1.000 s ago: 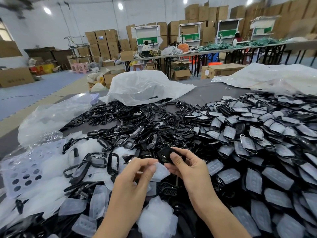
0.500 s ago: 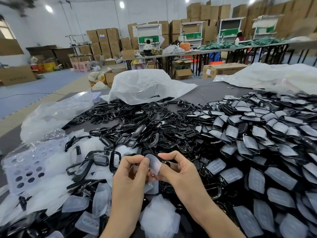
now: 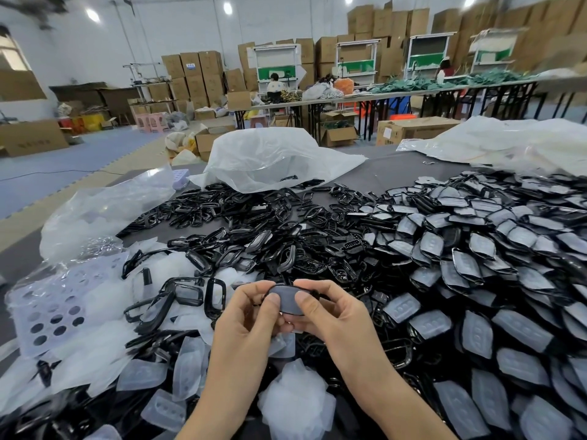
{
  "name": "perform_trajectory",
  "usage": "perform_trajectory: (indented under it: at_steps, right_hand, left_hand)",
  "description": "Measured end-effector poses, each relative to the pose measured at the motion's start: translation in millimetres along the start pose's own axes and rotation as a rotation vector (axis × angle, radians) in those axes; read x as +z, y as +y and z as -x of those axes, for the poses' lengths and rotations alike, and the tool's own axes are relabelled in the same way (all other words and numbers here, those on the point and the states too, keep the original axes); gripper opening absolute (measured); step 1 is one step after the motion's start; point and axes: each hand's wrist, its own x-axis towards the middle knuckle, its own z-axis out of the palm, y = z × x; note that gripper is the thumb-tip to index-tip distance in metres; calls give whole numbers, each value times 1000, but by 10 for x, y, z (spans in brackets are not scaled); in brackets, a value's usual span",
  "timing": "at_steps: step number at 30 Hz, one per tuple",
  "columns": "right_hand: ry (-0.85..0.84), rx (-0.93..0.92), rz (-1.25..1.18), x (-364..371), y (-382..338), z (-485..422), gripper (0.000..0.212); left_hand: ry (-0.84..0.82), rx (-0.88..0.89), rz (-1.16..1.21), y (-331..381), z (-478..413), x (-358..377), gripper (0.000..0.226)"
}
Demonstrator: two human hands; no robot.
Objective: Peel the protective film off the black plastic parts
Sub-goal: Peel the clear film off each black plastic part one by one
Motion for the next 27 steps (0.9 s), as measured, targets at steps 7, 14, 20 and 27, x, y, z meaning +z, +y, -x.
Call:
perform_trajectory:
  at_steps: [7, 14, 20, 27]
  right_hand:
    - [47, -36, 40, -20, 29, -20, 11]
    - [33, -2, 43, -44, 40, -43, 16]
    - [51, 61, -62, -33, 43, -66, 18]
    - [44, 142, -66, -69, 61, -88, 5]
  left_hand:
    - [-121, -22, -90, 57, -18, -61, 6]
    - [-69, -42, -53, 56, -8, -43, 10]
    - [-83, -39, -28, 80, 1, -24, 14]
    - [-103, -20, -58, 40, 9, -41, 18]
